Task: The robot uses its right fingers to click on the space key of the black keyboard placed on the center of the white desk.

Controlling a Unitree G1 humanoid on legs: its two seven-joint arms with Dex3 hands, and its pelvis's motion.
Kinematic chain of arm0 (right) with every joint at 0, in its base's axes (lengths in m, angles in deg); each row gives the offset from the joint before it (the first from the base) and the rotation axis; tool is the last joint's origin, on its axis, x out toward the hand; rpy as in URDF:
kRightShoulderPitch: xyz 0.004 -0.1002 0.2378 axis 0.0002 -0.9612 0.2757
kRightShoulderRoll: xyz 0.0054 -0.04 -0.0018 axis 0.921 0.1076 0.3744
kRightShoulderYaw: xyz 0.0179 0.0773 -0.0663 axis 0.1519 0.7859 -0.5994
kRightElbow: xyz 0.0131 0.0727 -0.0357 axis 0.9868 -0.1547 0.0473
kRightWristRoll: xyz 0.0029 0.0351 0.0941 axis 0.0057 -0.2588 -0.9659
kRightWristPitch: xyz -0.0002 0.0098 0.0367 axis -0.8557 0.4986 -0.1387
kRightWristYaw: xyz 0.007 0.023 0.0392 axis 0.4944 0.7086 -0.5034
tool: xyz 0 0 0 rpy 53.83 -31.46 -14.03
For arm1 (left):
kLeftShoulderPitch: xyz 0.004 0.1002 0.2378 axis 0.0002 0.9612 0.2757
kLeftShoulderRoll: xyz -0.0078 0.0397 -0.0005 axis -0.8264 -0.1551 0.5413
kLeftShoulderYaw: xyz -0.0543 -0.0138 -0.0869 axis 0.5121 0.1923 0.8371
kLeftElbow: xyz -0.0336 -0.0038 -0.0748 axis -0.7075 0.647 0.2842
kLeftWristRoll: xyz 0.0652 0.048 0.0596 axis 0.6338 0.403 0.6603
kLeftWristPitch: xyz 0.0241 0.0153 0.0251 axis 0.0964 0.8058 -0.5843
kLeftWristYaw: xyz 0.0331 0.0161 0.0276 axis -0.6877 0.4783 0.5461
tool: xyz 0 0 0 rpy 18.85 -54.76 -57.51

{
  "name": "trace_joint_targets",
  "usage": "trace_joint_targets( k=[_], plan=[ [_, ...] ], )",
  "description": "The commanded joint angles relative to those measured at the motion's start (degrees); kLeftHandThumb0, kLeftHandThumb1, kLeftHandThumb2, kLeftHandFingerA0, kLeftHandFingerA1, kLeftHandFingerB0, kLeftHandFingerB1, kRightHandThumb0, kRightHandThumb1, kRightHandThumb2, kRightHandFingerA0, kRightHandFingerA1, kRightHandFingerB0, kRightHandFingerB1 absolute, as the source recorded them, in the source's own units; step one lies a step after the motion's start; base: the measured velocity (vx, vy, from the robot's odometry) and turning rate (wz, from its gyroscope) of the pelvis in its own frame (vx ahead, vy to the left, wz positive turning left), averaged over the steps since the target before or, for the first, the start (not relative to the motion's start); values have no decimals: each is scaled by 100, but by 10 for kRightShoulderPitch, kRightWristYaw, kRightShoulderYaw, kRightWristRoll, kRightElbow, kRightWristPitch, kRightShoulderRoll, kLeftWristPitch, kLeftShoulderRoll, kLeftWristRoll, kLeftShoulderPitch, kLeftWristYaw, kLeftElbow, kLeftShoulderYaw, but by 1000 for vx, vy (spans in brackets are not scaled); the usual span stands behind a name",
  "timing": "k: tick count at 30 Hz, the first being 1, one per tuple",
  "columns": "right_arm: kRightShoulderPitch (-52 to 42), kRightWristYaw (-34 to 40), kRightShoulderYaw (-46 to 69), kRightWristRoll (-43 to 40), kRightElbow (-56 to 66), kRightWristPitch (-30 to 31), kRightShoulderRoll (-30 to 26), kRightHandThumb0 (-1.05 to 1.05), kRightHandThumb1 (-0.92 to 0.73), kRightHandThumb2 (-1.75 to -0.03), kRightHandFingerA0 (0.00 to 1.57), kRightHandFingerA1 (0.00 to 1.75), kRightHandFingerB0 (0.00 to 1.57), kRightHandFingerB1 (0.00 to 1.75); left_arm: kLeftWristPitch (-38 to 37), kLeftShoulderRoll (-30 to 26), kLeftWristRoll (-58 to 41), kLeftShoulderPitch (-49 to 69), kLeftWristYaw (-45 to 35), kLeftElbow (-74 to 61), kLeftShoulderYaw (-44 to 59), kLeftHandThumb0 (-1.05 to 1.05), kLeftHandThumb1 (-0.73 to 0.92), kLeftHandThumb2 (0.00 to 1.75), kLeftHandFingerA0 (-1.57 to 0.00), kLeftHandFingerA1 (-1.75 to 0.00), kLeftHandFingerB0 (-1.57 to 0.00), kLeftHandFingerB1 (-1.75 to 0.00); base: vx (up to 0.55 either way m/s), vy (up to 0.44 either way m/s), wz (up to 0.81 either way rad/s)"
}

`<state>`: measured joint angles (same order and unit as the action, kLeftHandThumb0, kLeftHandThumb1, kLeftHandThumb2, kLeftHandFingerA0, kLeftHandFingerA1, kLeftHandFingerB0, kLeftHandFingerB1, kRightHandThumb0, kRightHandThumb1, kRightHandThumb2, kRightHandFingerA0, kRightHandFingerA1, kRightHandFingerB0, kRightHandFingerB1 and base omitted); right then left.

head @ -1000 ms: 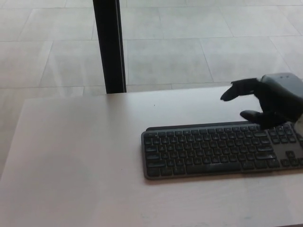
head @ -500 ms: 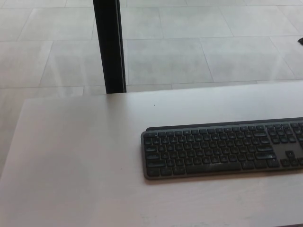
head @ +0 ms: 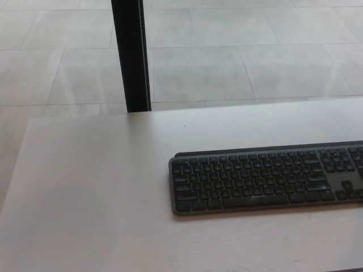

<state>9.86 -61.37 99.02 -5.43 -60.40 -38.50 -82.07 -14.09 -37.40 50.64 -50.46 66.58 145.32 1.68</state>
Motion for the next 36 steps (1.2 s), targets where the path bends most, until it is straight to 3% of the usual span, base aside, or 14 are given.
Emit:
trace_joint_targets(
  k=[1,4,5,7,8,11,13,16,18,24,28,31,33,36],
  plan=[
    [-49,227,379,-382,-92,150,62,-50,-63,-59,82,57,84,114,-15,-16,-4,8,3,1,1,-45,51,55,-81,-81,-77,-61,0,0,0],
    [-45,247,410,-395,-114,185,65,-48,-67,-60,79,54,81,114,-15,-16,-6,10,3,3,3,-45,51,55,-82,-82,-77,-61,0,0,0],
    [-45,248,411,-389,-118,184,68,-48,-71,-60,72,54,73,87,-17,-16,-2,11,4,3,0,-48,51,55,-81,-80,-76,-60,0,0,0],
    [-48,236,413,-386,-120,175,81,-49,-71,-60,69,55,71,82,-22,-15,-2,11,2,3,-1,-48,52,56,-78,-80,-75,-61,0,0,0],
    [-43,235,415,-383,-137,171,77,-49,-73,-61,72,57,62,62,-20,-14,1,10,3,3,-3,-49,52,56,-76,-77,-71,-60,0,0,0],
    [-41,232,421,-377,-144,189,85,-54,-78,-63,74,56,48,55,-15,-15,2,12,1,0,-6,-54,57,57,-73,-72,-67,-59,0,0,0],
    [-45,218,425,-376,-139,195,94,-54,-80,-62,69,54,54,57,-19,-14,2,15,-8,-1,-7,-55,59,58,-70,-72,-66,-60,0,0,0],
    [-46,217,426,-363,-136,204,103,-58,-81,-64,67,53,44,51,-16,-14,-2,12,-8,-2,-4,-56,60,58,-68,-72,-64,-59,0,0,0],
    [-52,197,423,-358,-130,204,110,-58,-82,-65,58,50,32,46,-11,-15,-5,9,-11,-1,-2,-56,61,58,-67,-73,-63,-57,0,0,0],
    [-42,201,428,-349,-140,203,113,-58,-81,-63,65,50,49,56,0,-18,-11,7,-20,-2,2,-56,67,60,-64,-77,-55,-56,0,0,0],
    [-47,191,421,-346,-120,217,127,-57,-81,-64,65,49,44,49,3,-21,-6,9,-24,-1,-4,-57,69,61,-63,-74,-54,-55,0,0,0],
    [-43,202,423,-351,-125,221,124,-55,-78,-63,65,49,56,60,3,-22,0,12,-19,-2,-10,-59,68,60,-66,-76,-54,-55,0,0,0],
    [-42,210,426,-359,-118,223,127,-54,-77,-63,54,45,58,65,5,-21,-6,10,-20,-4,-6,-58,68,61,-62,-75,-51,-55,0,0,0],
    [-46,213,421,-365,-108,228,132,-54,-77,-62,55,45,56,63,5,-21,-7,11,-23,-2,-5,-58,68,61,-61,-72,-51,-54,0,0,0]
  ],
)
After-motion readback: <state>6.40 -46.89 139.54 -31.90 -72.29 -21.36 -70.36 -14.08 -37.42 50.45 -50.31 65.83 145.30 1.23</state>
